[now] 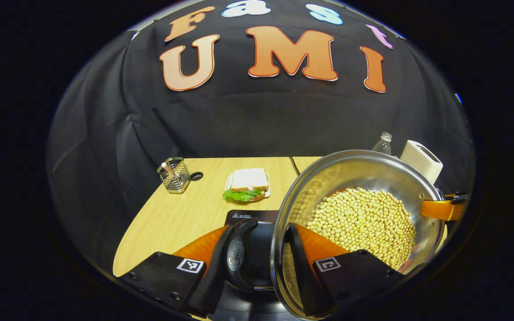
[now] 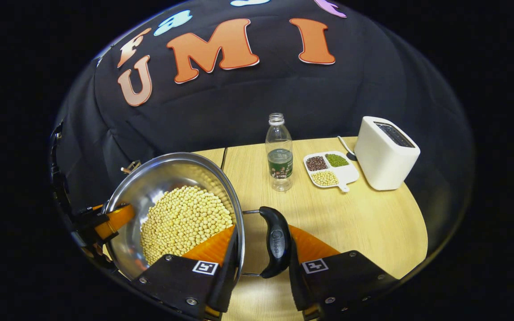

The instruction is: First push the handle of the pot to place it horizontally, then grasp the pot with both hands and set it on the induction cooktop.

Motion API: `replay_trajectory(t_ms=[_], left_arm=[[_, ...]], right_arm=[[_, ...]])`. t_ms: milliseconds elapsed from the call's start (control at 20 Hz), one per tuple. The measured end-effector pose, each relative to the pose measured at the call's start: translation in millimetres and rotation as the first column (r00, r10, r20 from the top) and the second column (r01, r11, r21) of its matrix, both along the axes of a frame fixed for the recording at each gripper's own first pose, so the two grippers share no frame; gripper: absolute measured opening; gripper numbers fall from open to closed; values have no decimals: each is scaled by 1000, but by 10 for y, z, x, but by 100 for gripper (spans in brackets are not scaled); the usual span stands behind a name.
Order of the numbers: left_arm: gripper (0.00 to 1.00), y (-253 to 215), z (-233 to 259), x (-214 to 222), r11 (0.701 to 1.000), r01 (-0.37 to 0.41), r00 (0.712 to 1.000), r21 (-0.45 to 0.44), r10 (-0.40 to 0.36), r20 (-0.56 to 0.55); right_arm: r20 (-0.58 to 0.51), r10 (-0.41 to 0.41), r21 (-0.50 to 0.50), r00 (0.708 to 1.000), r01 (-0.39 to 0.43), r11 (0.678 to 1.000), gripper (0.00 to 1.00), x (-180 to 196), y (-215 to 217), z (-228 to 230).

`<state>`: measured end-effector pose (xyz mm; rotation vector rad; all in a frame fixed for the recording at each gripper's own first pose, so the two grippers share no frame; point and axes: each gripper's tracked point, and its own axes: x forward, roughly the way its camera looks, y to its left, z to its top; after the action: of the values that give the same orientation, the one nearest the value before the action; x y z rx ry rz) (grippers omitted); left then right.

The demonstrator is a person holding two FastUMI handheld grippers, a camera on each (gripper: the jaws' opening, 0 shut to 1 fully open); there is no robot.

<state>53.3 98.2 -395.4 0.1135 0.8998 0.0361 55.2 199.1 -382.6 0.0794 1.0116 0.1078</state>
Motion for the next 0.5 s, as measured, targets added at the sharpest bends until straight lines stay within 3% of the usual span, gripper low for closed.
replay_trajectory(t_ms=[250, 400, 500], left_arm=[[79, 180, -197, -69, 1000, -19, 999, -2, 19, -36], [72, 245, -241, -63, 1000, -21, 999, 5, 21, -46], [76, 246, -246, -97, 1000, -29, 998, 6, 29, -59]], right_arm=[[-32, 19, -8, 999, -19, 1000, 54, 19, 156, -185], [-46, 24, -5, 999, -25, 1000, 54, -8, 242, -263], [-58, 32, -8, 998, -33, 999, 54, -13, 293, -318]])
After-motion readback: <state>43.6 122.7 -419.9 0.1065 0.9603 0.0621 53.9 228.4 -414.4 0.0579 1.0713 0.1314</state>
